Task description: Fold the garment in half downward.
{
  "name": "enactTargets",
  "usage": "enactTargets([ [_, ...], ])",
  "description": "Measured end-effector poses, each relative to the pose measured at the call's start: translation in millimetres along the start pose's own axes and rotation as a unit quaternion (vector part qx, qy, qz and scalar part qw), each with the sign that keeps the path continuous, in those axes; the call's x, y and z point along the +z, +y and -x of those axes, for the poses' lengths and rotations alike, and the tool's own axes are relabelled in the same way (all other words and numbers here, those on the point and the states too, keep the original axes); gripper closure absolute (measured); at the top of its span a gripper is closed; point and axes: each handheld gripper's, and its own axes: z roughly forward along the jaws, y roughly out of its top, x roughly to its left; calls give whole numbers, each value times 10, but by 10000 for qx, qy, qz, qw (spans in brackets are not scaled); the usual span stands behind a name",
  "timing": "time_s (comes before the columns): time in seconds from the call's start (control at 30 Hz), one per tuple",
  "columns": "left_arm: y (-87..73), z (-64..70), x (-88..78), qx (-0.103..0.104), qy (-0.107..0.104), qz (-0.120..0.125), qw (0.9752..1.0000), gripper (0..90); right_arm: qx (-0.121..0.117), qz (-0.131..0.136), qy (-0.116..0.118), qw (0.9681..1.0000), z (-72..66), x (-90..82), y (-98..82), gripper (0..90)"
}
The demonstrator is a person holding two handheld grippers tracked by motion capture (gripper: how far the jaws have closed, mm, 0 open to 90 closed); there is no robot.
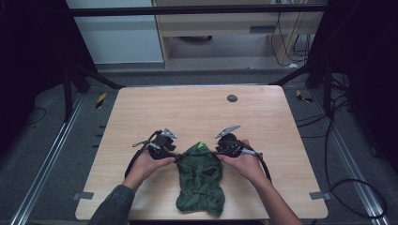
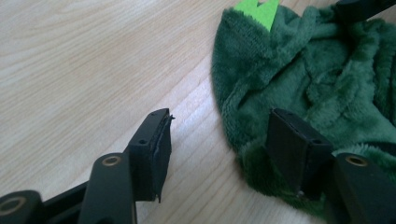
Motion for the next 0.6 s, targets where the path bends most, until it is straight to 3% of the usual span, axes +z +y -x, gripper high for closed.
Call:
enactTargets([
  [0.07,-31,9,10,-120,-57,-2,9999,406,59,-54,0,10000,-10,41,-3,596],
  [0.13,-46,51,35,-125,-157,-6,9998,397,-7,-191,9,9998,-49,89,-9,575],
  [0.23,-51,69,79,-75,-116,-78,9999,397,-61,-247,-51,9997,-71,108,-19,562],
  [0.33,-52,50,134,-149,-177,-147,9996,427,-48,-254,-114,9996,-70,137,-51,561],
  [0.5,-7,81,167,-43,-387,-245,9989,604,-29,-209,9,9998,-42,120,-76,722],
  [0.6,7,109,194,19,-491,-250,9985,754,-99,-192,94,9997,-44,124,-86,826],
])
